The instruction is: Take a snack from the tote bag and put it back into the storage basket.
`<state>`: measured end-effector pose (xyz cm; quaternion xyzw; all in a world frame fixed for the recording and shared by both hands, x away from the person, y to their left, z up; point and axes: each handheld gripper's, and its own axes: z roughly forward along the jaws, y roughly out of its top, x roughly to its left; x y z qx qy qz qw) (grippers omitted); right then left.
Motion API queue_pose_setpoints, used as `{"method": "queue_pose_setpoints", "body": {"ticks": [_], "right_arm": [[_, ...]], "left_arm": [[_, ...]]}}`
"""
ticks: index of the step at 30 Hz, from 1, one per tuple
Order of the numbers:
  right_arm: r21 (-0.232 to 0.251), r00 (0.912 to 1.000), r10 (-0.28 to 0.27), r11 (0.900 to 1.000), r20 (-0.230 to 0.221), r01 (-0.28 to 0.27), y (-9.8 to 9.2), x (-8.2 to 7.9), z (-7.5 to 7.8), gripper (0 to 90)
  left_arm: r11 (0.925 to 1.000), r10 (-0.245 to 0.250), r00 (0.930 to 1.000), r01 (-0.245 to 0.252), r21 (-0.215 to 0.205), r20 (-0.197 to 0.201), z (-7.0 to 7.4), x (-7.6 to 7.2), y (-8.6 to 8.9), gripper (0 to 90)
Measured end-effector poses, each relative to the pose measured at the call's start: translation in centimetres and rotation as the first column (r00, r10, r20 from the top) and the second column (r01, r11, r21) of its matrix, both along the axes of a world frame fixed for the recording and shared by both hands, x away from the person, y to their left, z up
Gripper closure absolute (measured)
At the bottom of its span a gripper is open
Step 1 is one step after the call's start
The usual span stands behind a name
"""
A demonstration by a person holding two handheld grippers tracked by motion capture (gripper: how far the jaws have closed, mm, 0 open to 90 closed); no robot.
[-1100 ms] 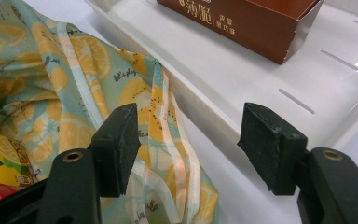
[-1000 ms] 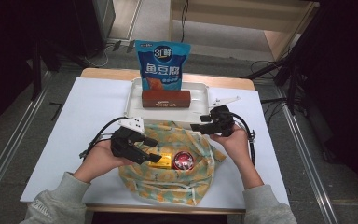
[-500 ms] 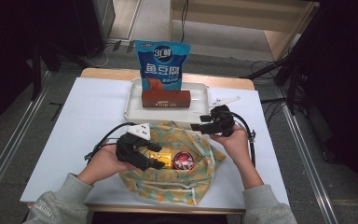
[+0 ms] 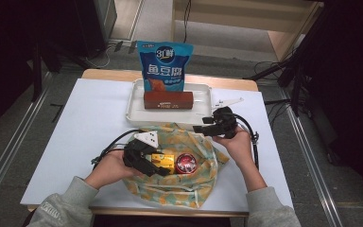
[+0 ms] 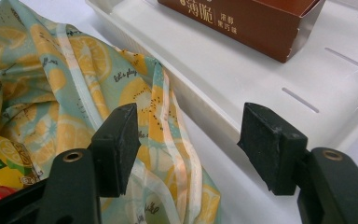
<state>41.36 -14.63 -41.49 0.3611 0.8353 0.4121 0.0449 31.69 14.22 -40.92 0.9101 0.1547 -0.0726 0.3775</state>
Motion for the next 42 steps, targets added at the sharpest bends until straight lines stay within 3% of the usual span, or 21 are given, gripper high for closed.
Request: {"method": "queue_pose_setpoints", "body": {"ticks": [7,12,16,17,27,42], "right_arm": [[-0.001,1.0,0.004,1.0,-0.001,-0.004,0.1,0.0,0.0,37.8],[0.007,1.0,0.002,1.0,-0.004,-0.002,0.0,0.0,0.0,37.8],[0.007,1.0,0.004,1.0,-0.005,-0.004,0.0,0.0,-0.1,37.8],[0.006,1.0,0.005,1.0,-0.005,-0.005,0.0,0.0,-0.1,37.8],[0.008,1.0,0.007,1.0,-0.002,-0.007,0.1,0.0,-0.1,37.8],[0.01,1.0,0.007,1.0,0.002,-0.007,0.0,0.0,0.0,37.8]], "left_arm": [[0.9995,0.031,0.9994,-0.03,-0.006,0.015,0.3,0.2,0.4,48.2],[0.9987,0.05,0.9987,-0.051,-0.008,-0.001,0.4,0.5,0.6,50.4],[0.9979,0.064,0.998,-0.064,0.014,0.004,0.9,0.5,0.5,50.8],[0.9969,0.078,0.9966,-0.078,0.012,0.027,1.3,0.3,0.4,50.8],[0.9934,0.115,0.9931,-0.115,0.002,0.023,2.2,0.5,0.6,50.9],[0.9822,0.187,0.9823,-0.187,-0.023,0.015,3.9,1.2,2.4,51.0]]}}
